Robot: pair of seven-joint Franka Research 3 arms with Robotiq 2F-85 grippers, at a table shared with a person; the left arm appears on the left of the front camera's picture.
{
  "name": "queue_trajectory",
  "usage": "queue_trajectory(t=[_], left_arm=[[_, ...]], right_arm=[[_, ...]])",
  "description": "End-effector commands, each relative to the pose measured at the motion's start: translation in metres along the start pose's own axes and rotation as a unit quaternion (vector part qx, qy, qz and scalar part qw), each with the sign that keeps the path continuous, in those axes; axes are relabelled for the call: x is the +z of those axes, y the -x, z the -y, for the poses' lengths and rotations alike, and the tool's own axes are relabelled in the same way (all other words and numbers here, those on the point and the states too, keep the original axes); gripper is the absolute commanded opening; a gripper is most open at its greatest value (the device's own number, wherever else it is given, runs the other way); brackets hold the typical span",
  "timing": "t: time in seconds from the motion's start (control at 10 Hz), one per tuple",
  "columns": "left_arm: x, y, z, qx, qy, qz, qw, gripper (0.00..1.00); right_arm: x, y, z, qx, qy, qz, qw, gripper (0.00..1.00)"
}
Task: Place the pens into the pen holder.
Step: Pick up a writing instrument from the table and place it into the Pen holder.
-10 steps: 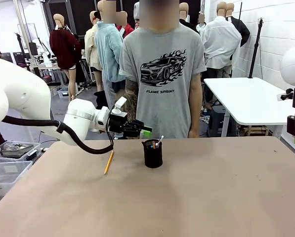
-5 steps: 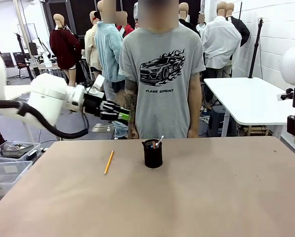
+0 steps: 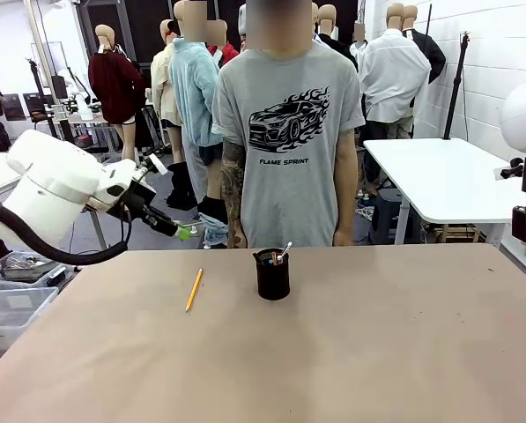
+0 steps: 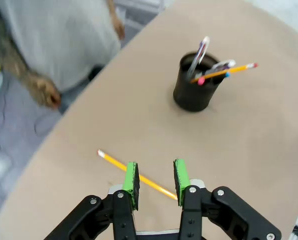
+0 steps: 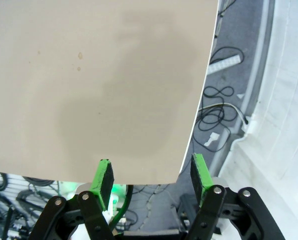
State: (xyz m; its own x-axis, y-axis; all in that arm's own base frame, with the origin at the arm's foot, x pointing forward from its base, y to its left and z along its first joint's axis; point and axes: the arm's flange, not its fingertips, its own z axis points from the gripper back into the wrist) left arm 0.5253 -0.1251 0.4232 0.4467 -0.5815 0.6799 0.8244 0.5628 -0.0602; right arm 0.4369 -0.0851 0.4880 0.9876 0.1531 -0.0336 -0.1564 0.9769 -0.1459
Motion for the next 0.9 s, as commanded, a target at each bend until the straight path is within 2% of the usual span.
queue_trajectory(t=[0.0, 0.2, 0.6, 0.8], left_arm=[[-0.019, -0.019, -0.001, 0.055, 0.001, -0.058, 0.997, 0.40], [-0.038, -0.026, -0.013, 0.109, -0.027, -0.108, 0.988, 0.40], [-0.090, -0.033, -0.025, 0.194, -0.022, -0.184, 0.963, 0.40], [-0.107, -0.032, -0.022, 0.214, -0.079, -0.205, 0.952, 0.40]], right_arm=[[-0.001, 0.002, 0.002, 0.010, 0.011, -0.002, 1.000, 0.78], [-0.001, 0.002, 0.002, 0.010, 0.011, -0.002, 1.000, 0.78], [-0.001, 0.002, 0.002, 0.010, 0.011, -0.002, 1.000, 0.78], [-0.001, 0.002, 0.002, 0.010, 0.011, -0.002, 1.000, 0.78]])
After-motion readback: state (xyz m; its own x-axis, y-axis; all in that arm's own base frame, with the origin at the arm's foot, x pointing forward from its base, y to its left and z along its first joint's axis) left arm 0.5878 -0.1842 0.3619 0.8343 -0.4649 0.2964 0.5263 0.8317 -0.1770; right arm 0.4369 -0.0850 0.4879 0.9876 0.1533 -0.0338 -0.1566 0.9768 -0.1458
